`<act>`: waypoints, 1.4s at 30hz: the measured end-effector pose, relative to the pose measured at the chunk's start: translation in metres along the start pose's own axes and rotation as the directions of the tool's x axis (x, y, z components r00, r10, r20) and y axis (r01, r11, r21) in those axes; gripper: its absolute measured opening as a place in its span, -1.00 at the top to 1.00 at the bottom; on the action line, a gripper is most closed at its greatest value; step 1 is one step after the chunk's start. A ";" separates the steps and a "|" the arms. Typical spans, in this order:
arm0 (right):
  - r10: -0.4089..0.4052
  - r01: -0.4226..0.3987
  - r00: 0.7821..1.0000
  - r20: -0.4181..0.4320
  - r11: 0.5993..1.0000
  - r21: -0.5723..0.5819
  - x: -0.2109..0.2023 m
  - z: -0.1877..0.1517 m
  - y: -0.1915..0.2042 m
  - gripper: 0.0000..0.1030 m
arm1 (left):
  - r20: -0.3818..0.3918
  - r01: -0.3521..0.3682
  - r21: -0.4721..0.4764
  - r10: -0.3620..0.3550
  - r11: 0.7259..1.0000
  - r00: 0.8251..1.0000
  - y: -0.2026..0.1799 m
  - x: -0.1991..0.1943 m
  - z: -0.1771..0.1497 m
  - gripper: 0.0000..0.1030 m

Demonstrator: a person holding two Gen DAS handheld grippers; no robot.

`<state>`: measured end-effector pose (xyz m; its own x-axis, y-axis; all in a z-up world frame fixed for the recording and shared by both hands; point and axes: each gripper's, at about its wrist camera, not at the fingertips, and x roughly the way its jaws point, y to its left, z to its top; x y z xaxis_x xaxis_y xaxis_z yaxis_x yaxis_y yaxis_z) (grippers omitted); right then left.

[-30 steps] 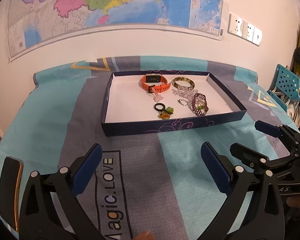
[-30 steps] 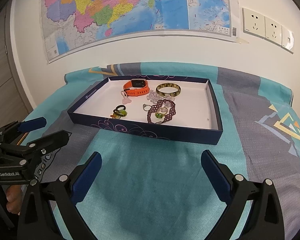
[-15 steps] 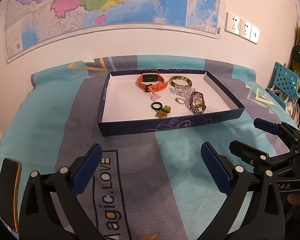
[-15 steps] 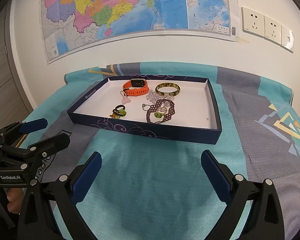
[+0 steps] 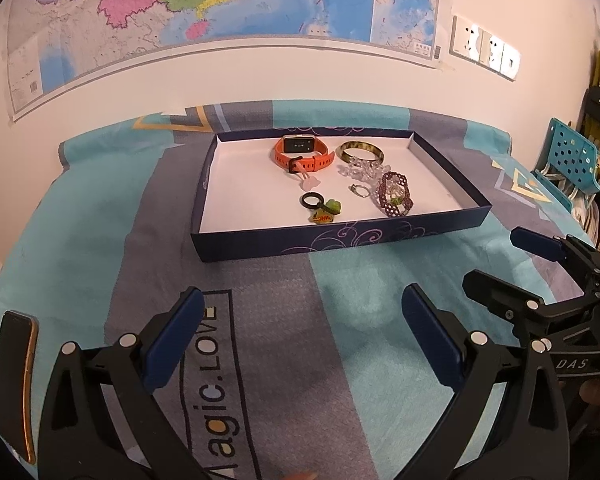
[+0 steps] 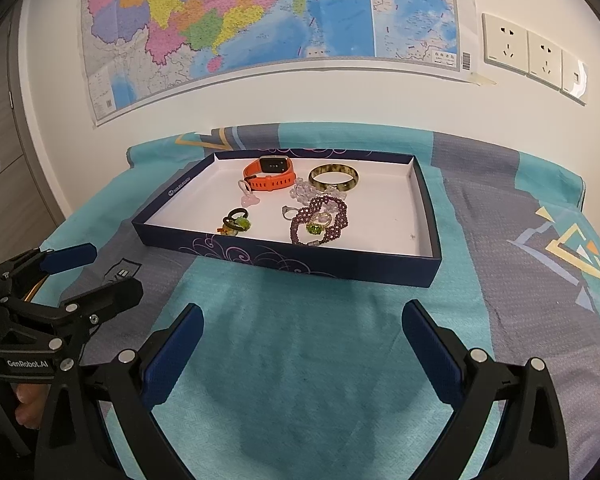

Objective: Organize jewelry

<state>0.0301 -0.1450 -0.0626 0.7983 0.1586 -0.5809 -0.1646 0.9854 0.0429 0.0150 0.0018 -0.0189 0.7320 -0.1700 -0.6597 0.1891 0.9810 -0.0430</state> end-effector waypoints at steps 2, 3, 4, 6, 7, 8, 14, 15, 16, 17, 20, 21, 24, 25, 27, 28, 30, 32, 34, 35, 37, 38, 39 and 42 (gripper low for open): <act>-0.001 0.001 1.000 0.000 1.000 0.001 0.000 0.000 0.000 -0.87 | 0.005 0.000 0.004 0.000 1.000 1.000 -0.001 -0.001 0.000 -0.89; 0.000 0.000 1.000 -0.001 1.000 0.003 0.000 0.000 -0.001 -0.86 | 0.010 -0.003 0.006 0.003 1.000 1.000 -0.001 -0.002 -0.001 -0.89; -0.002 0.002 1.000 -0.001 1.000 0.004 0.000 0.000 -0.001 -0.87 | 0.012 -0.008 0.006 0.008 1.000 1.000 -0.001 -0.002 -0.001 -0.89; -0.003 0.003 1.000 -0.002 1.000 0.003 0.001 0.000 -0.001 -0.87 | 0.013 -0.013 0.002 0.013 1.000 1.000 -0.001 -0.002 -0.002 -0.89; -0.001 0.001 1.000 -0.002 1.000 0.002 0.001 0.000 -0.001 -0.87 | 0.013 -0.017 0.001 0.017 1.000 1.000 -0.001 -0.001 -0.002 -0.89; -0.003 0.003 1.000 -0.002 1.000 -0.001 0.000 0.000 0.000 -0.87 | 0.012 -0.028 0.001 0.028 1.000 1.000 -0.001 0.000 -0.002 -0.89; -0.007 0.007 1.000 -0.006 1.000 -0.004 0.000 -0.001 -0.001 -0.86 | 0.037 -0.056 0.027 0.055 0.998 0.998 -0.003 0.000 -0.004 -0.89; -0.008 0.008 1.000 -0.005 1.000 -0.004 0.000 -0.001 -0.001 -0.87 | 0.031 -0.053 0.028 0.052 0.998 0.998 -0.003 0.000 -0.005 -0.89; -0.007 0.007 1.000 -0.005 1.000 -0.004 0.000 -0.001 -0.001 -0.87 | 0.029 -0.051 0.027 0.051 0.998 0.998 -0.002 0.000 -0.005 -0.89; -0.006 0.006 1.000 -0.005 1.000 -0.004 0.000 -0.001 -0.001 -0.87 | 0.028 -0.052 0.026 0.052 0.998 0.998 -0.002 0.000 -0.005 -0.89; -0.007 0.007 1.000 -0.006 1.000 -0.005 0.001 -0.001 -0.002 -0.87 | 0.024 -0.042 0.020 0.041 0.999 0.999 0.000 0.000 -0.004 -0.89; -0.008 0.008 1.000 -0.006 1.000 -0.004 0.001 -0.001 -0.001 -0.87 | 0.021 -0.036 0.018 0.036 0.999 0.999 0.000 0.000 -0.004 -0.89; -0.009 0.009 1.000 -0.006 1.000 -0.003 0.000 -0.001 -0.001 -0.87 | 0.018 -0.041 0.023 0.041 0.999 0.999 -0.002 0.002 -0.005 -0.89; -0.009 0.009 1.000 -0.006 1.000 -0.004 0.000 -0.001 -0.001 -0.87 | 0.017 -0.042 0.024 0.041 0.999 0.999 -0.002 0.002 -0.005 -0.89; -0.009 0.009 1.000 -0.007 1.000 -0.006 0.000 -0.001 -0.001 -0.87 | 0.013 -0.030 0.022 0.030 0.999 0.999 -0.002 0.002 -0.005 -0.89; -0.009 0.009 1.000 -0.007 1.000 -0.006 0.000 -0.001 -0.001 -0.87 | 0.014 -0.029 0.021 0.029 0.999 0.999 -0.002 0.001 -0.005 -0.89; -0.010 0.010 1.000 -0.008 1.000 -0.005 0.001 -0.001 -0.001 -0.87 | 0.015 -0.028 0.023 0.027 0.999 1.000 -0.003 0.001 -0.006 -0.89; -0.010 0.010 1.000 -0.007 1.000 -0.005 0.000 -0.001 -0.001 -0.86 | 0.018 -0.027 0.025 0.026 0.999 0.999 -0.004 0.000 -0.006 -0.89; -0.010 0.010 1.000 -0.007 1.000 -0.005 0.000 -0.001 -0.001 -0.86 | 0.018 -0.026 0.027 0.026 0.999 1.000 -0.004 0.000 -0.006 -0.89; -0.011 0.011 1.000 -0.008 1.000 -0.005 0.000 -0.001 -0.001 -0.87 | 0.017 -0.026 0.026 0.025 0.999 1.000 -0.004 0.000 -0.006 -0.89; -0.010 0.010 1.000 -0.007 1.000 -0.006 0.000 -0.001 -0.001 -0.87 | 0.017 -0.026 0.027 0.026 0.999 1.000 -0.005 0.000 -0.006 -0.89; -0.010 0.010 1.000 -0.008 1.000 -0.006 0.001 -0.001 -0.001 -0.87 | 0.018 -0.026 0.026 0.025 0.999 1.000 -0.005 0.000 -0.006 -0.89; -0.012 0.012 1.000 -0.009 1.000 -0.005 0.001 -0.001 -0.001 -0.86 | 0.018 -0.025 0.026 0.024 0.999 1.000 -0.005 0.000 -0.006 -0.89; -0.013 0.013 1.000 -0.011 1.000 -0.006 0.000 -0.001 -0.002 -0.87 | 0.016 -0.025 0.021 0.024 0.999 1.000 -0.004 0.000 -0.006 -0.89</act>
<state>0.0300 -0.1467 -0.0638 0.7938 0.1448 -0.5906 -0.1572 0.9871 0.0307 0.0103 -0.0020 -0.0229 0.7466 -0.1476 -0.6487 0.1850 0.9827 -0.0107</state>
